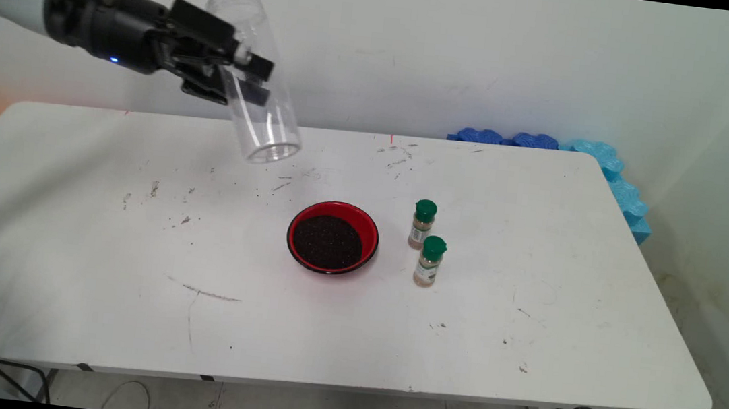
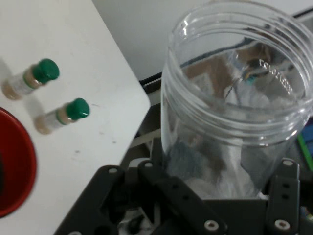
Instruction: Pour the black seasoning powder in the red bowl
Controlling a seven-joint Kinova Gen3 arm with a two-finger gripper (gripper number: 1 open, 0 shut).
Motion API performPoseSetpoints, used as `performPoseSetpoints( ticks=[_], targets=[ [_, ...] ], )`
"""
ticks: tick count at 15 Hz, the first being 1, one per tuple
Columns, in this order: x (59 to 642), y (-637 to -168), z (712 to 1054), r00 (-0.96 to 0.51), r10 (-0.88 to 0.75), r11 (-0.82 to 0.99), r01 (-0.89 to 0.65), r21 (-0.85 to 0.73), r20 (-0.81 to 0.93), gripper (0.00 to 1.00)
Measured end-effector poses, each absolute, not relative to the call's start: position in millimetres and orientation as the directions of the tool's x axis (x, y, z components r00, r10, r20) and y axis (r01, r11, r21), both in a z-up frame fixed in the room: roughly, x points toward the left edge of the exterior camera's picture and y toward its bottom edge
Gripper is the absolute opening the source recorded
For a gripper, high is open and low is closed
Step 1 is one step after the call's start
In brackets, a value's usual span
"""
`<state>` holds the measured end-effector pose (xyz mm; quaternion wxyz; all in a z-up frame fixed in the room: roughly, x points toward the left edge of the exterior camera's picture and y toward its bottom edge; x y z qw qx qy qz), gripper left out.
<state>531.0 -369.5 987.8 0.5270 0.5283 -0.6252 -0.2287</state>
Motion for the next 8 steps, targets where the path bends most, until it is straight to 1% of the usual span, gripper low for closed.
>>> performPoseSetpoints(
  ticks=[4, 8],
  targets=[
    [552, -364, 999, 0.011, -0.812, 0.516, -0.453, 0.727, 0.583, 0.0],
    [574, -358, 1005, -0.104, -0.686, 0.67, -0.477, 0.57, 0.72, 0.0]
  ],
)
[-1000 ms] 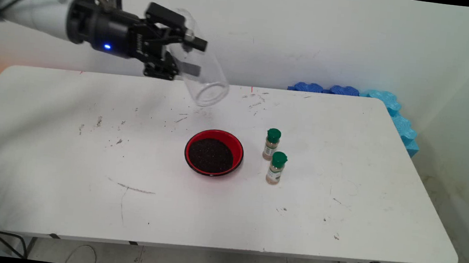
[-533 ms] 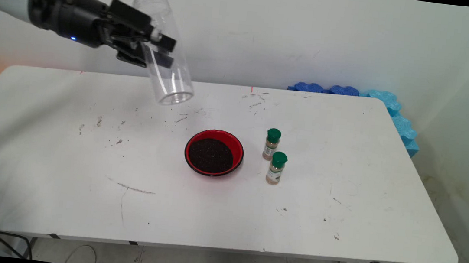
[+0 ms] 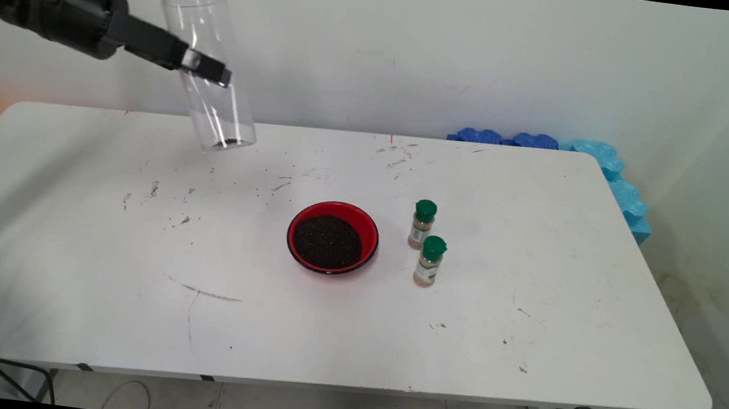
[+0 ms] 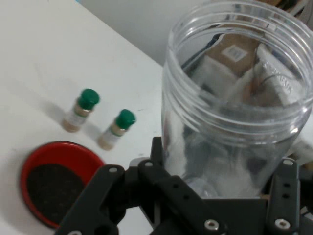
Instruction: Pour the black seasoning powder in the red bowl, then place the picked object on the table
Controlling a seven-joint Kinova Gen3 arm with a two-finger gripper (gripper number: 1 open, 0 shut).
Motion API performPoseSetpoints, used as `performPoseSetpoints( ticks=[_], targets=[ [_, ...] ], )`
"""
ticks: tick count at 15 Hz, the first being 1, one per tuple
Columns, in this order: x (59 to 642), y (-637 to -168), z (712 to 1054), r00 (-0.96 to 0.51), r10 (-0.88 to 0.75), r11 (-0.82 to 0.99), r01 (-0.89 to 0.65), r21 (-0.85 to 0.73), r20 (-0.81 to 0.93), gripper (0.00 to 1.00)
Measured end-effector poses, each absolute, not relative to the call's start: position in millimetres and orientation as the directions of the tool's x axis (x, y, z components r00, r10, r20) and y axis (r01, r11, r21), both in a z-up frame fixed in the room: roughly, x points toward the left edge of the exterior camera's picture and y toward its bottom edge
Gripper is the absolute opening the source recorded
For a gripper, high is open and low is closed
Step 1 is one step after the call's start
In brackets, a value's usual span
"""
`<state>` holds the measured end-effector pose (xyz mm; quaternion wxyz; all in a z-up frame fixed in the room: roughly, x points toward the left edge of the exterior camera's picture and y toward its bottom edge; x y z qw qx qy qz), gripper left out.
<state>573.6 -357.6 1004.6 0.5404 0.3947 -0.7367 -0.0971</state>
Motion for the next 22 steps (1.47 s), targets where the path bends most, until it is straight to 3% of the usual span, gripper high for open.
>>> performPoseSetpoints(
  ticks=[5, 12, 22],
  targets=[
    [598, -346, 996, -0.268, -0.506, 0.812, -0.469, 0.348, 0.82, 0.0],
    [608, -334, 951, -0.409, -0.31, 0.894, -0.433, 0.116, 0.858, 0.0],
    [584, -334, 870, -0.471, -0.243, 0.897, -0.442, 0.011, 0.848, 0.0]
  ],
)
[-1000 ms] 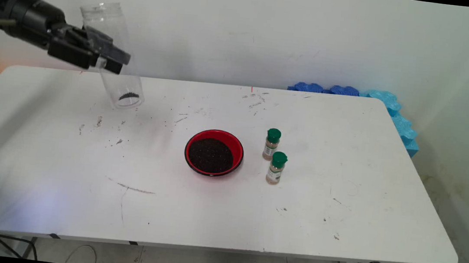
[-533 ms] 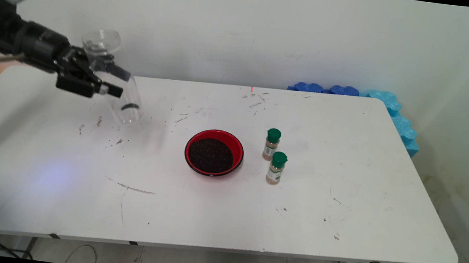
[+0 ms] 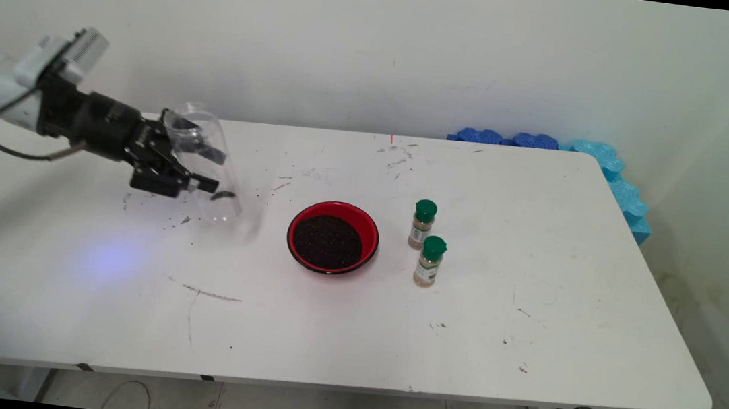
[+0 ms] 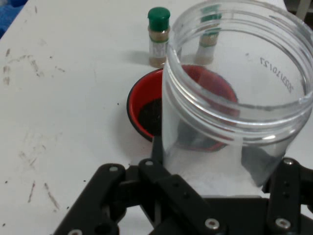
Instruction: Place the picked object on the table
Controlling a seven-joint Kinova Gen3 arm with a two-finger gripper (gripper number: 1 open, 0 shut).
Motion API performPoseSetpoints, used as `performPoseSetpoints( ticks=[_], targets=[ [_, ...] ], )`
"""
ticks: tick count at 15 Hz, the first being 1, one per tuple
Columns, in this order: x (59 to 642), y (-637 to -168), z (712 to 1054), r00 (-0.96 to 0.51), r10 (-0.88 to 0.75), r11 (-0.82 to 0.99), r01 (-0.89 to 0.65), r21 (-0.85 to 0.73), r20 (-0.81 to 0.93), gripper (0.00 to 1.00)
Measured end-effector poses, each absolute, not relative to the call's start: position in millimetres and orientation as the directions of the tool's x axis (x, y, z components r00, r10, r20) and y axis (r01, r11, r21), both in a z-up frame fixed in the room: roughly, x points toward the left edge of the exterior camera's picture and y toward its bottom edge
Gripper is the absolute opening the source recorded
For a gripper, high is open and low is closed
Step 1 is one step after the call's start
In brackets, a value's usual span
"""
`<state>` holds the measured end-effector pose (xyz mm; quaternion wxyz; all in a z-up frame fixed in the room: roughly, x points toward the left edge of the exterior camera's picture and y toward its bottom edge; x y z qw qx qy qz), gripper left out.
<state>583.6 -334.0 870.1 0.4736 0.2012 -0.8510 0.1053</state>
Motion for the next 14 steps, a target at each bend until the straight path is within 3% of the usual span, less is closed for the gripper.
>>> performPoseSetpoints(
  ticks=[14],
  targets=[
    [557, -340, 813, -0.475, -0.251, 0.876, -0.482, -0.011, 0.843, 0.0]
  ],
)
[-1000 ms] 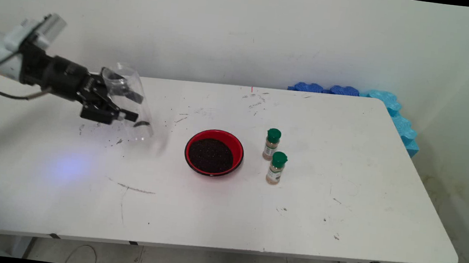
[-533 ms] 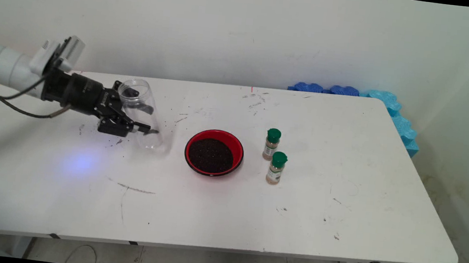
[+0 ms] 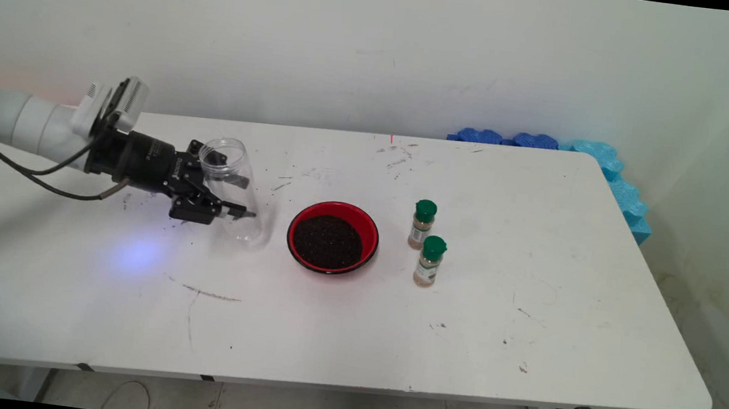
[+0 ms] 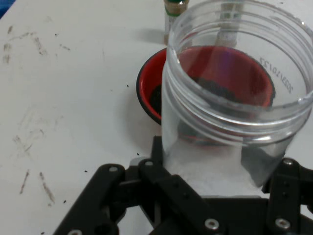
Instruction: Place the picked object on the table
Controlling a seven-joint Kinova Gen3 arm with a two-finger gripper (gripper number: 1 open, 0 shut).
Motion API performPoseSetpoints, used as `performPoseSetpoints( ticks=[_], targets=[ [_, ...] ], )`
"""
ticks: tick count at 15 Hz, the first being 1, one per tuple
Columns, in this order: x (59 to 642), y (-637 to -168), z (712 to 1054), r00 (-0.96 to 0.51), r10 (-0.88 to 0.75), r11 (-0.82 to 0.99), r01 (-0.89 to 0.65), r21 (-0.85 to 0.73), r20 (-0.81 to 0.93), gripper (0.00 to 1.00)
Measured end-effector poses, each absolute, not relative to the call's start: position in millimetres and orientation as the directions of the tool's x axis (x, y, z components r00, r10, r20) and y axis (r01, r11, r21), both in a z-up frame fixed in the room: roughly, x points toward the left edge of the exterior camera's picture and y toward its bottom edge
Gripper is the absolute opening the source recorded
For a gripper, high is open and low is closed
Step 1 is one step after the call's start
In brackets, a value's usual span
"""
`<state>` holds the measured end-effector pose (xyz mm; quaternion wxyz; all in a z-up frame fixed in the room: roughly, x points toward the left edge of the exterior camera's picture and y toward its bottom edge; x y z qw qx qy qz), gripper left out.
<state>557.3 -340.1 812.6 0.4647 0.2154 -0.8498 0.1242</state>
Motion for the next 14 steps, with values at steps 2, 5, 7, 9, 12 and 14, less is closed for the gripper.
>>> performPoseSetpoints(
  ticks=[2, 5, 7, 9, 12, 14],
  targets=[
    [555, -341, 808, -0.47, -0.259, 0.872, -0.489, -0.005, 0.844, 0.0],
    [553, -342, 804, -0.465, -0.266, 0.869, -0.495, 0.001, 0.844, 0.0],
    [552, -342, 802, -0.462, -0.273, 0.866, -0.5, 0.006, 0.844, 0.0],
    [551, -342, 800, -0.459, -0.278, 0.864, -0.503, 0.011, 0.844, 0.0],
    [550, -342, 798, -0.449, -0.288, 0.86, -0.51, 0.022, 0.846, 1.0],
    [550, -342, 797, -0.444, -0.296, 0.856, -0.517, 0.028, 0.846, 1.0]
  ],
)
